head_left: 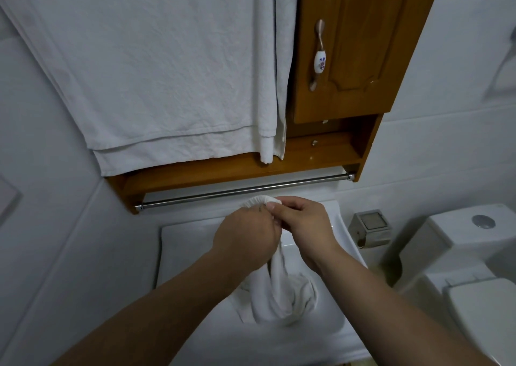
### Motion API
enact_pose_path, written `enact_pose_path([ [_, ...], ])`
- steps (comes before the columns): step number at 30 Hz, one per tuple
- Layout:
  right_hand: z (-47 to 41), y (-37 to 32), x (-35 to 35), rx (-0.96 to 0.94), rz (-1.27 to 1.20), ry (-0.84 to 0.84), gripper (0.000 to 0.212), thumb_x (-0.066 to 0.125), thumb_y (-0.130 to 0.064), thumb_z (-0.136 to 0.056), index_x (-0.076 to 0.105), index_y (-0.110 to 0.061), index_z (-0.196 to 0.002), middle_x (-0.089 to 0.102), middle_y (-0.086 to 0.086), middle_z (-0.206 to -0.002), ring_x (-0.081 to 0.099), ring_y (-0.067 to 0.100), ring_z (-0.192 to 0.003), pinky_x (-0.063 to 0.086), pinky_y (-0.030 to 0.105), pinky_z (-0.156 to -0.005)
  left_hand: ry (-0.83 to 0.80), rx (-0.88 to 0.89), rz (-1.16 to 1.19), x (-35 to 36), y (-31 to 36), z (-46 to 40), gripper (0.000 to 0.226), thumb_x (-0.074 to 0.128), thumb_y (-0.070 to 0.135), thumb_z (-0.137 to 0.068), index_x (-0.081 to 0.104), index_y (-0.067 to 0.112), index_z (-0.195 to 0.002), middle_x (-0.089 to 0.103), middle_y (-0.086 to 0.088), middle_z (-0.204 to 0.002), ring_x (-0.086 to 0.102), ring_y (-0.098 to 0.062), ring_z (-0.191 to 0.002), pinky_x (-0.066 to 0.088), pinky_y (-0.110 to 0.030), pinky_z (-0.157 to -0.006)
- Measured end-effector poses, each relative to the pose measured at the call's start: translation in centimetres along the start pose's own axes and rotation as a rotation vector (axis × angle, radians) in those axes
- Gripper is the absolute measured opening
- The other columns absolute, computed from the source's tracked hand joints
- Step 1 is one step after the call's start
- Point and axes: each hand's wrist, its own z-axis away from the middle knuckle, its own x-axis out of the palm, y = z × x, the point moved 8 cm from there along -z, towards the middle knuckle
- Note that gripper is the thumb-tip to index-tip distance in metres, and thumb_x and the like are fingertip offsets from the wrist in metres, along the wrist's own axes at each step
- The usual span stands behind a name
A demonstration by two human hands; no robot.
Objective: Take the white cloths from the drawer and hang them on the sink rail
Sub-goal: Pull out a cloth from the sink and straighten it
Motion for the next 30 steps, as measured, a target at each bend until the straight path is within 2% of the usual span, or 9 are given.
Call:
enact_pose_path([
  [3, -0.4, 0.7, -0.5, 0.057, -0.027, 0.055, 0.012, 0.073, -0.012, -0.088, 0.079, -0.01, -0.098, 0.078, 0.009, -0.09, 0.075, 0.026, -0.089, 0.058, 0.048, -0.092, 0.2, 0.091, -0.334, -0.3, 1.6, 1.1, 0.011, 0.078, 0.014, -0.074, 0.071, 0.007, -0.078, 0.064, -0.002, -0.058, 0.058, -0.012, -0.047, 0.048, -0.021, -0.048],
  [8, -0.6, 0.3, -1.4, 0.018, 0.075, 0.104, 0.008, 0.074, -0.016, -0.087, 0.079, -0.017, -0.093, 0.078, 0.004, -0.088, 0.073, 0.026, -0.09, 0.058, 0.05, -0.089, 0.318, -0.014, -0.428, -2.4, 0.7, 1.9, 0.036, 0.04, 0.041, -0.098, 0.058, 0.015, -0.116, 0.065, -0.002, -0.096, 0.052, -0.014, -0.079, 0.039, -0.024, -0.07],
  [12, -0.6, -0.1, -0.8, 0.036, 0.043, 0.1, 0.007, 0.077, -0.017, -0.084, 0.079, -0.016, -0.09, 0.078, 0.005, -0.086, 0.074, 0.027, -0.087, 0.059, 0.051, -0.088, 0.352, 0.004, -0.547, -3.6, 0.9, 1.7, 0.033, 0.062, 0.029, -0.088, 0.066, 0.006, -0.111, 0.069, -0.01, -0.094, 0.064, -0.023, -0.08, 0.054, -0.033, -0.071],
  [14, -0.5, -0.1, -0.1, 0.054, -0.015, 0.077, 0.008, 0.075, -0.015, -0.086, 0.079, -0.012, -0.092, 0.078, 0.008, -0.087, 0.075, 0.028, -0.086, 0.059, 0.05, -0.088, 0.347, 0.054, -0.57, -3.5, 1.1, 1.3, 0.036, 0.049, 0.025, -0.09, 0.063, 0.004, -0.116, 0.069, -0.013, -0.1, 0.063, -0.026, -0.085, 0.054, -0.036, -0.074],
  [19, -0.4, -0.5, 0.5, 0.072, -0.219, 0.018, 0.016, 0.071, -0.005, -0.088, 0.075, 0.001, -0.102, 0.076, 0.019, -0.095, 0.074, 0.033, -0.091, 0.057, 0.046, -0.093, 0.317, 0.007, -0.404, -3.9, 1.4, 1.1, 0.045, 0.057, 0.022, -0.094, 0.055, 0.003, -0.134, 0.066, -0.016, -0.121, 0.061, -0.034, -0.11, 0.048, -0.045, -0.097],
  [22, -0.1, -0.8, 1.3, 0.068, -0.299, -0.067, 0.025, 0.067, 0.004, -0.087, 0.072, 0.002, -0.112, 0.075, 0.019, -0.104, 0.072, 0.033, -0.1, 0.057, 0.039, -0.093, 0.436, -0.021, -0.147, -5.8, 1.8, 1.5, 0.04, 0.053, 0.023, -0.087, 0.067, -0.002, -0.114, 0.072, -0.022, -0.094, 0.067, -0.042, -0.085, 0.054, -0.055, -0.081],
  [25, -0.2, -0.9, 1.1, 0.059, -0.312, -0.036, 0.024, 0.065, 0.005, -0.089, 0.072, 0.001, -0.112, 0.076, 0.018, -0.105, 0.073, 0.032, -0.1, 0.057, 0.037, -0.09, 0.524, 0.005, -0.17, -6.2, 2.0, 1.9, 0.031, 0.057, 0.02, -0.093, 0.069, 0.001, -0.115, 0.074, -0.016, -0.092, 0.07, -0.032, -0.08, 0.057, -0.047, -0.078],
  [28, -0.1, -0.7, 0.9, 0.096, -0.371, -0.017, 0.021, 0.061, 0.003, -0.091, 0.071, 0.002, -0.11, 0.075, 0.019, -0.104, 0.073, 0.032, -0.099, 0.057, 0.037, -0.09, 0.604, -0.099, -0.077, -6.8, 1.5, 2.5, 0.026, 0.052, 0.025, -0.1, 0.071, 0.011, -0.111, 0.073, -0.005, -0.088, 0.062, -0.014, -0.073, 0.046, -0.018, -0.069],
  [30, 0.0, -0.6, 0.9, 0.121, -0.416, -0.022, 0.02, 0.059, 0.003, -0.092, 0.07, 0.005, -0.11, 0.075, 0.021, -0.104, 0.073, 0.031, -0.096, 0.057, 0.037, -0.09, 0.606, -0.219, 0.012, -6.8, 0.4, 2.4, 0.025, 0.049, 0.027, -0.101, 0.071, 0.014, -0.103, 0.07, -0.001, -0.084, 0.058, -0.011, -0.072, 0.043, -0.018, -0.064],
])
